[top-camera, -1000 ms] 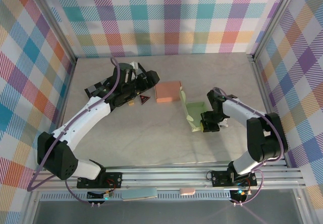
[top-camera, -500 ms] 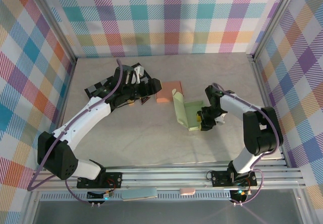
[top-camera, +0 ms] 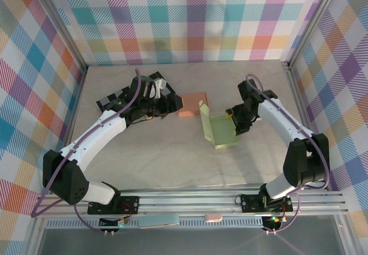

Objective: Fold the paper box

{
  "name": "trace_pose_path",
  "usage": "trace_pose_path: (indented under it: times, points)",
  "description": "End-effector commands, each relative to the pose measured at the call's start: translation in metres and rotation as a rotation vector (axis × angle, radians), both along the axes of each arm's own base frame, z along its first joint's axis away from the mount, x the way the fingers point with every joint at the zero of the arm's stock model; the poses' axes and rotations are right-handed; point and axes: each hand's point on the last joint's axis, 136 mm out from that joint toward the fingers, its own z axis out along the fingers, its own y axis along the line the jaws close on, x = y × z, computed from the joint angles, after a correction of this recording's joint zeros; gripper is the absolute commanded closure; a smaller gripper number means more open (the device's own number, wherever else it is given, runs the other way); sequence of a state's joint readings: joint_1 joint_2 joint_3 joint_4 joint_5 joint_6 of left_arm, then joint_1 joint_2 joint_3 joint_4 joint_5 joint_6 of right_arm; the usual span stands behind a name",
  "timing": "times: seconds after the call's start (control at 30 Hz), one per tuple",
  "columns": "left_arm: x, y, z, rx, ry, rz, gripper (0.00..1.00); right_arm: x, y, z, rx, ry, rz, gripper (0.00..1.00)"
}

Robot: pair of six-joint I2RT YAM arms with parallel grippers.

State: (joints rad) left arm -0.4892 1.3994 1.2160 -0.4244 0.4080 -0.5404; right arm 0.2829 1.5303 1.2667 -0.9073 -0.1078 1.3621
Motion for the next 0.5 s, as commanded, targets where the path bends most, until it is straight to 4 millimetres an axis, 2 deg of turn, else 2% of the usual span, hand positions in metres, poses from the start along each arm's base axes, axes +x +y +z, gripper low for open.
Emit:
trace_pose_path:
  times: [0.0,0.03,0.1,0.2,0.33,0.47]
  points:
    - [-0.006,0.0,0.026,-0.028,-0.05,-0.027,0.27,0.015,0.003,0.048,-0.158,-0.198,0.342,0.4]
    - [-0.008,-0.001,0.035,-0.049,-0.082,-0.036,0.27,0.017,0.015,0.062,-0.209,-0.245,0.468,0.4]
    - [-0.012,-0.001,0.05,-0.087,-0.147,-0.055,0.28,0.013,0.036,0.077,-0.257,-0.278,0.635,0.4]
    - [-0.023,0.002,0.075,-0.146,-0.256,-0.073,0.28,0.001,0.067,0.085,-0.301,-0.284,0.829,0.42]
    - [-0.042,0.008,0.102,-0.213,-0.368,-0.089,0.29,-0.004,0.087,0.083,-0.316,-0.282,0.918,0.45]
    - [-0.058,0.018,0.11,-0.23,-0.391,-0.082,0.29,-0.002,0.105,0.07,-0.29,-0.254,0.988,0.53]
